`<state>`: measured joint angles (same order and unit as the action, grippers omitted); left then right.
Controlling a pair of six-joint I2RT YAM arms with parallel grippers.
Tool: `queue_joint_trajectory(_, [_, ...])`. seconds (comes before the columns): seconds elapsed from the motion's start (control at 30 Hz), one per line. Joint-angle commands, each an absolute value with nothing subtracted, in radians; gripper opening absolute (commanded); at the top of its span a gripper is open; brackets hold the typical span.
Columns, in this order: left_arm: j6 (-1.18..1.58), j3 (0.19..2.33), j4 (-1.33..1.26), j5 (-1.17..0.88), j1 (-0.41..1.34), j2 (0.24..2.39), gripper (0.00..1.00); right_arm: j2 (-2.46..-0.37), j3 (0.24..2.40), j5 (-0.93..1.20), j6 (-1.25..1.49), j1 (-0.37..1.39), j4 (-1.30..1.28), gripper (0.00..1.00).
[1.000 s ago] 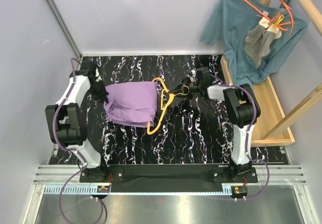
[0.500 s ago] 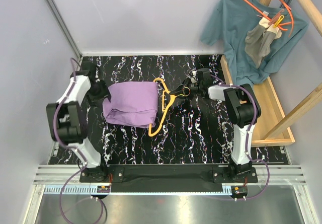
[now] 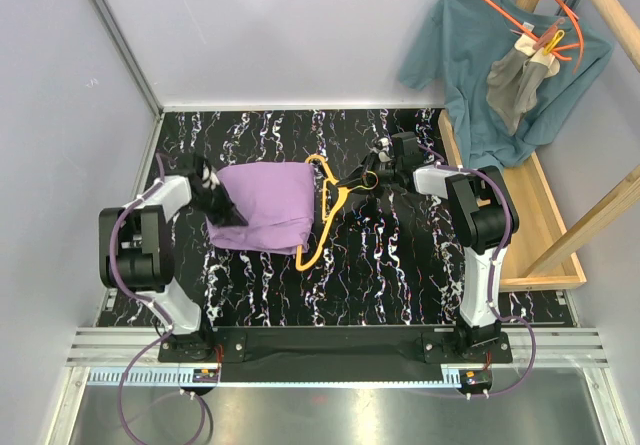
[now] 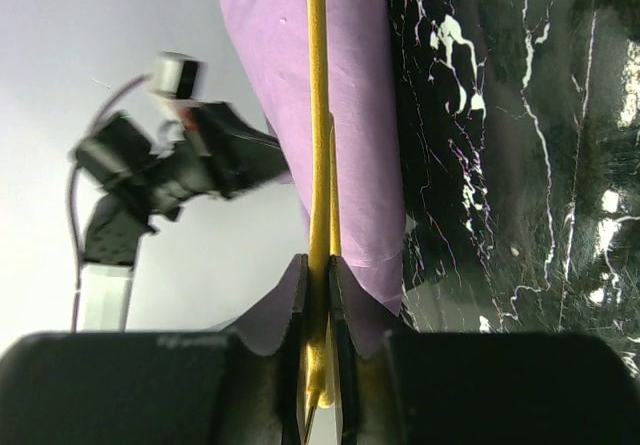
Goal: Place the trousers on the hanger
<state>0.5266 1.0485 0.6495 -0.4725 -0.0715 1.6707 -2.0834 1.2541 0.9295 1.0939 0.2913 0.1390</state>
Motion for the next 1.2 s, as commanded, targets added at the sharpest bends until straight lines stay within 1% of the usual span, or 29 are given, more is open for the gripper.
queue_joint_trajectory(0.0, [0.552,0.946,0.61,-0.543,-0.099,1.629,0.0,-2.071,1.295,0.983,1.1,0.279,0.144,0.0])
queue_joint_trajectory(0.1, [0.565,0.853,0.607,-0.502,-0.161,1.545,0.0,-2.068,1.296,0.983,1.104,0.279,0.15,0.0])
queue_joint_trajectory(0.17, [0.56,0.815,0.614,-0.443,-0.173,1.529,0.0,-2.066,1.296,0.982,1.104,0.281,0.155,0.0])
queue_joint_trajectory(0.27, [0.554,0.86,0.617,-0.413,-0.176,1.574,0.0,-2.068,1.298,0.986,1.109,0.279,0.156,0.0])
queue_joint_trajectory(0.37, [0.54,0.968,0.666,-0.39,-0.175,1.6,0.0,-2.066,1.305,0.986,1.098,0.279,0.128,0.0])
queue_joint_trajectory(0.4, [0.537,1.003,0.692,-0.359,-0.173,1.585,0.0,-2.065,1.313,0.986,1.086,0.279,0.118,0.0])
queue_joint_trajectory(0.53, [0.526,1.025,0.713,-0.296,-0.15,1.413,0.0,-2.051,1.336,0.97,1.051,0.278,0.057,0.0])
queue_joint_trajectory(0.57, [0.528,1.026,0.715,-0.296,-0.143,1.349,0.02,-2.045,1.341,0.96,1.037,0.279,0.035,0.0])
queue_joint_trajectory(0.6, [0.528,1.023,0.689,-0.333,-0.123,1.316,0.05,-2.042,1.347,0.957,1.034,0.279,0.031,0.0])
queue_joint_trajectory(0.63, [0.529,1.019,0.664,-0.366,-0.108,1.29,0.2,-2.04,1.348,0.954,1.032,0.279,0.025,0.0])
queue_joint_trajectory(0.67, [0.531,1.016,0.638,-0.399,-0.089,1.254,0.29,-2.04,1.351,0.953,1.028,0.279,0.02,0.0])
queue_joint_trajectory(0.7, [0.534,1.011,0.573,-0.466,-0.031,1.243,0.39,-2.042,1.351,0.951,1.029,0.279,0.02,0.0])
queue_joint_trajectory(0.73, [0.537,1.017,0.546,-0.494,-0.005,1.239,0.44,-2.043,1.353,0.95,1.031,0.279,0.021,0.0])
queue_joint_trajectory(0.77, [0.537,1.025,0.52,-0.52,0.046,1.252,0.55,-2.046,1.354,0.953,1.034,0.279,0.025,0.0])
queue_joint_trajectory(0.8, [0.535,1.055,0.485,-0.541,0.137,1.262,0.6,-2.051,1.356,0.953,1.034,0.279,0.025,0.0])
queue_joint_trajectory(0.83, [0.532,1.077,0.474,-0.546,0.182,1.281,0.64,-2.051,1.359,0.954,1.034,0.279,0.025,0.0])
queue_joint_trajectory(0.87, [0.531,1.095,0.468,-0.548,0.266,1.296,0.71,-2.051,1.361,0.956,1.034,0.279,0.025,0.0])
queue_joint_trajectory(0.97, [0.535,1.167,0.433,-0.563,0.386,1.374,0.77,-2.045,1.359,0.957,1.037,0.279,0.025,0.0])
queue_joint_trajectory(1.0, [0.544,1.175,0.427,-0.566,0.408,1.414,0.81,-2.043,1.359,0.957,1.038,0.279,0.026,0.0])
queue_joint_trajectory(1.17, [0.577,1.164,0.384,-0.61,0.469,1.529,0.84,-2.034,1.348,0.962,1.057,0.279,0.051,0.0])
